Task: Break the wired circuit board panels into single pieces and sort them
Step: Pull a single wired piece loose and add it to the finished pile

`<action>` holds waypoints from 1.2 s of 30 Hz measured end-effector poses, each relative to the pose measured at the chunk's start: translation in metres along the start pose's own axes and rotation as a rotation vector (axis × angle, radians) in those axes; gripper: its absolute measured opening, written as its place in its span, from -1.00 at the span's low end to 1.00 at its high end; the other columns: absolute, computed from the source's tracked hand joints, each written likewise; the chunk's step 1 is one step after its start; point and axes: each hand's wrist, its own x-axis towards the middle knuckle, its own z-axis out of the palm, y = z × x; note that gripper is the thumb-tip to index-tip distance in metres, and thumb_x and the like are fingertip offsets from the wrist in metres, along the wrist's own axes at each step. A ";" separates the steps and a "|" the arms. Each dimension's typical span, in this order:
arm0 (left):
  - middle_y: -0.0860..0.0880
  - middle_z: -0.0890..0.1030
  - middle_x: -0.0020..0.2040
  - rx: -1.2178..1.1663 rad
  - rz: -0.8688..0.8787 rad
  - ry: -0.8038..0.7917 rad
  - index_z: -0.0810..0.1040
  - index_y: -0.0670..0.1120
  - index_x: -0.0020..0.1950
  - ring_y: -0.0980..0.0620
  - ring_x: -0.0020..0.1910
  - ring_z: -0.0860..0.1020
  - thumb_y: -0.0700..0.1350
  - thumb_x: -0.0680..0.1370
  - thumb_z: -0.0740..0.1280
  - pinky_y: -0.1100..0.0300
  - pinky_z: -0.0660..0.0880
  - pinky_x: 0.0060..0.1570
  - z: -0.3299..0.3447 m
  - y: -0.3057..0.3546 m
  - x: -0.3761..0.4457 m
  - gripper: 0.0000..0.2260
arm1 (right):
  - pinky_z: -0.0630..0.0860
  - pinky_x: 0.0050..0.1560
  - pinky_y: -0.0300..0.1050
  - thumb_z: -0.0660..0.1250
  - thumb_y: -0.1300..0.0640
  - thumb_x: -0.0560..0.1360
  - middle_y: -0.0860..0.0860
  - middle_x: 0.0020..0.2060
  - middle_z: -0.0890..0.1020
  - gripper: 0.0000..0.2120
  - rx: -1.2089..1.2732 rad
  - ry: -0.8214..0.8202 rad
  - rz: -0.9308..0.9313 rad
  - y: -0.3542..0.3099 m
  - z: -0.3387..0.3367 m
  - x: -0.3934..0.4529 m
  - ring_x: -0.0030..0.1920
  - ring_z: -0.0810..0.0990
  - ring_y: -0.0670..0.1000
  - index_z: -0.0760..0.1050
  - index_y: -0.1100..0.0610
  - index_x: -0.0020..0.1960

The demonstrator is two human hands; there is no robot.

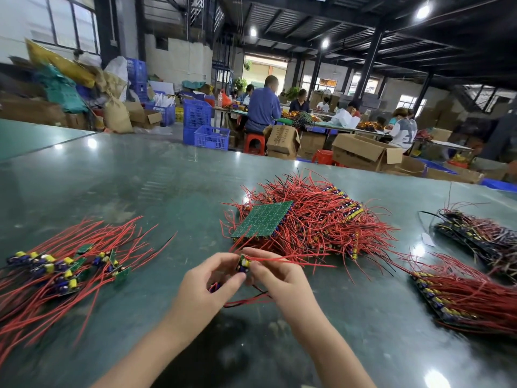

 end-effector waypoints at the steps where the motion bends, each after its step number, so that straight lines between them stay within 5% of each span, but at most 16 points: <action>1: 0.08 0.69 -0.11 -0.015 -0.008 0.027 0.61 0.02 -0.02 0.09 -0.13 0.65 -0.18 0.44 0.44 0.29 0.54 -0.06 0.003 -0.001 0.000 -0.83 | 0.54 -0.01 -0.21 0.28 0.33 0.54 -0.08 -0.14 0.69 -0.74 -0.009 0.009 -0.003 0.000 0.002 0.000 -0.15 0.59 -0.11 0.60 0.01 0.03; 7: 0.04 0.70 -0.16 -0.189 -0.078 0.227 0.63 -0.02 -0.09 0.20 -0.20 0.63 -0.33 0.47 0.39 0.41 0.51 -0.20 0.005 -0.005 0.003 -0.80 | 0.53 0.13 -0.11 0.32 0.26 0.52 -0.12 -0.05 0.63 -0.49 -0.224 0.086 -0.047 0.007 0.007 -0.003 -0.08 0.63 0.05 0.33 -0.31 0.23; 12: -0.03 0.69 -0.25 -0.642 -0.285 0.468 0.55 -0.14 -0.10 0.10 -0.24 0.64 -0.34 0.56 0.23 0.29 0.59 -0.15 -0.010 -0.007 0.015 -0.84 | 0.36 0.30 0.19 0.30 0.29 0.47 -0.23 -0.15 0.64 -0.61 -0.295 0.441 0.064 0.003 -0.005 0.001 -0.14 0.61 -0.13 0.50 -0.24 -0.05; 16: -0.05 0.64 -0.35 -0.910 -0.398 0.438 0.50 -0.13 -0.15 0.02 -0.29 0.66 -0.26 0.58 0.18 0.23 0.62 -0.24 -0.023 -0.002 0.020 -0.84 | 0.34 0.28 0.17 0.24 0.27 0.46 -0.34 -0.33 0.61 -0.68 -0.252 0.732 0.093 -0.004 -0.030 0.001 -0.40 0.46 -0.26 0.59 -0.13 -0.19; 20: -0.07 0.62 -0.31 -0.936 -0.623 0.072 0.54 -0.16 -0.07 0.05 -0.40 0.61 -0.14 0.42 0.31 0.24 0.59 -0.37 -0.015 0.001 0.015 -0.86 | 0.46 -0.16 -0.35 0.29 0.34 0.48 -0.17 -0.31 0.68 -0.66 -0.131 0.481 0.064 -0.008 -0.041 0.006 -0.34 0.51 -0.24 0.64 -0.07 -0.22; 24: -0.08 0.61 -0.31 -0.791 -0.695 -0.139 0.52 -0.16 -0.07 0.05 -0.41 0.61 -0.10 0.36 0.35 0.27 0.54 -0.46 0.000 0.002 0.007 -0.79 | 0.48 -0.07 -0.36 0.40 0.29 0.46 -0.10 -0.19 0.71 -0.79 -0.163 0.027 -0.037 -0.004 -0.028 0.005 -0.14 0.60 -0.14 0.64 -0.02 -0.07; 30: -0.11 0.61 -0.30 -0.764 -0.710 -0.198 0.55 -0.16 -0.09 0.03 -0.41 0.61 -0.06 0.28 0.41 0.24 0.56 -0.43 0.001 0.002 0.005 -0.72 | 0.47 -0.08 -0.31 0.46 0.27 0.42 -0.07 -0.19 0.71 -0.81 -0.208 0.001 -0.160 0.007 -0.020 0.005 -0.14 0.63 -0.17 0.68 -0.01 -0.10; 36: -0.13 0.61 -0.27 -0.764 -0.664 -0.199 0.53 -0.21 -0.03 0.03 -0.41 0.60 -0.07 0.42 0.33 0.23 0.55 -0.42 0.004 0.003 0.005 -0.76 | 0.49 -0.10 -0.28 0.47 0.28 0.39 -0.07 -0.25 0.68 -0.78 -0.251 0.041 -0.245 0.009 -0.011 0.004 -0.18 0.63 -0.12 0.67 -0.05 -0.21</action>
